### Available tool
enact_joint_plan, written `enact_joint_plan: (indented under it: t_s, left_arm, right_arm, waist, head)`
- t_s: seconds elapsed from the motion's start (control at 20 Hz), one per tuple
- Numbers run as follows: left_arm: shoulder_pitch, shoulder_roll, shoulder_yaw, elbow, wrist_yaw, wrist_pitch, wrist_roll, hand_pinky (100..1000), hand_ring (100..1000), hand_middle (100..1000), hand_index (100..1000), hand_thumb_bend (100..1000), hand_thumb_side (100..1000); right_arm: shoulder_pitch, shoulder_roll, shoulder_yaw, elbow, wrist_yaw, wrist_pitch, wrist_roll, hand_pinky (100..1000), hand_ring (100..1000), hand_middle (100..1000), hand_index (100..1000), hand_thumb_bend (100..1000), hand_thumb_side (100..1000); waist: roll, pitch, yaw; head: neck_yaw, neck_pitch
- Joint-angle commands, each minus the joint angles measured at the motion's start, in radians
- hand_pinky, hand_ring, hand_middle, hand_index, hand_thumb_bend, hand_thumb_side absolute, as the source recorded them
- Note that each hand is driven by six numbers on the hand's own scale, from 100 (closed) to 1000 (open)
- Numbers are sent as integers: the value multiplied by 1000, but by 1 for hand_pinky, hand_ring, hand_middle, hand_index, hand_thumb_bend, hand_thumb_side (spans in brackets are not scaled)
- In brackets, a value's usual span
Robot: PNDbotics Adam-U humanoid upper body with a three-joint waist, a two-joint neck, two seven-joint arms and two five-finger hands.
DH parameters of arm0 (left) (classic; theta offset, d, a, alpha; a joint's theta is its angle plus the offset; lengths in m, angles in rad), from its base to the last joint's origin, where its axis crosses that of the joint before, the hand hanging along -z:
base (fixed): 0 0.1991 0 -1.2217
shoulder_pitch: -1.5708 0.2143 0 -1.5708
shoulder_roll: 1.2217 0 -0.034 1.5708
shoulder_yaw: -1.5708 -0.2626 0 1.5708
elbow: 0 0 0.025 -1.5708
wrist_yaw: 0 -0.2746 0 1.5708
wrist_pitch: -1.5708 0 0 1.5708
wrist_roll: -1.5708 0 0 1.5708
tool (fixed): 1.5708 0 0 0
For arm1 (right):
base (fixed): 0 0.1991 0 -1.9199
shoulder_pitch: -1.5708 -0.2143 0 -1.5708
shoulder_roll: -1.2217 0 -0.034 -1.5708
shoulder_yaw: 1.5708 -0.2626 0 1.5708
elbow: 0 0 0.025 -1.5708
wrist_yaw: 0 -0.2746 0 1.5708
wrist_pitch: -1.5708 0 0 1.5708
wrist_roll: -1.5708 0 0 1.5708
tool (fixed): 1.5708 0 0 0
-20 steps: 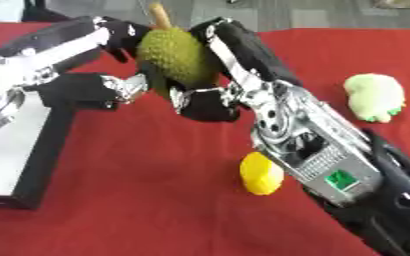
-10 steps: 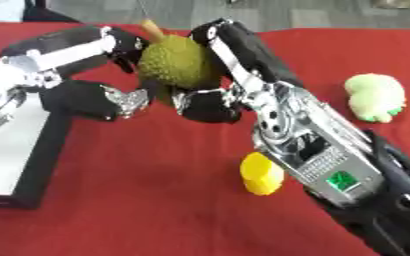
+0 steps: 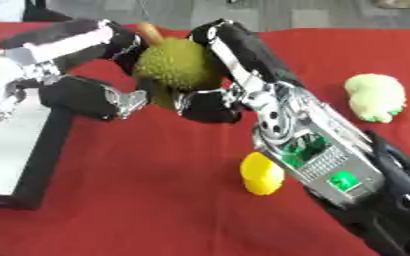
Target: Pick up the objects with one hand, pass them to the other hand, and then place them into the box on the other side of the table.
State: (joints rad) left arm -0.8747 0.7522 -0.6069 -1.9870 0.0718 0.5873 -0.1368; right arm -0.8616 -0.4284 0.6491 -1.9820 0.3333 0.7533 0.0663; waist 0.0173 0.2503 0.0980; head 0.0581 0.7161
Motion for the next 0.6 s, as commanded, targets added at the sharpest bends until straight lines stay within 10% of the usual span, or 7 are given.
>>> enact_joint_plan:
  t_s: [0.05, 0.6]
  left_arm:
    - [-24, 2, 9, -13, 28, 9, 74, 691, 555, 360, 427, 100, 370]
    - [-21, 5, -2, -13, -7, 38, 140, 669, 525, 305, 363, 100, 387]
  right_arm:
    - [-13, -18, -11, -18, -1, 1, -3, 813, 623, 519, 508, 100, 100]
    - [-12, -26, -8, -18, -9, -4, 24, 830, 713, 671, 674, 172, 100]
  waist:
    - [4, -14, -1]
    - [3, -15, -4]
  head:
    - [2, -2]
    - [8, 1]
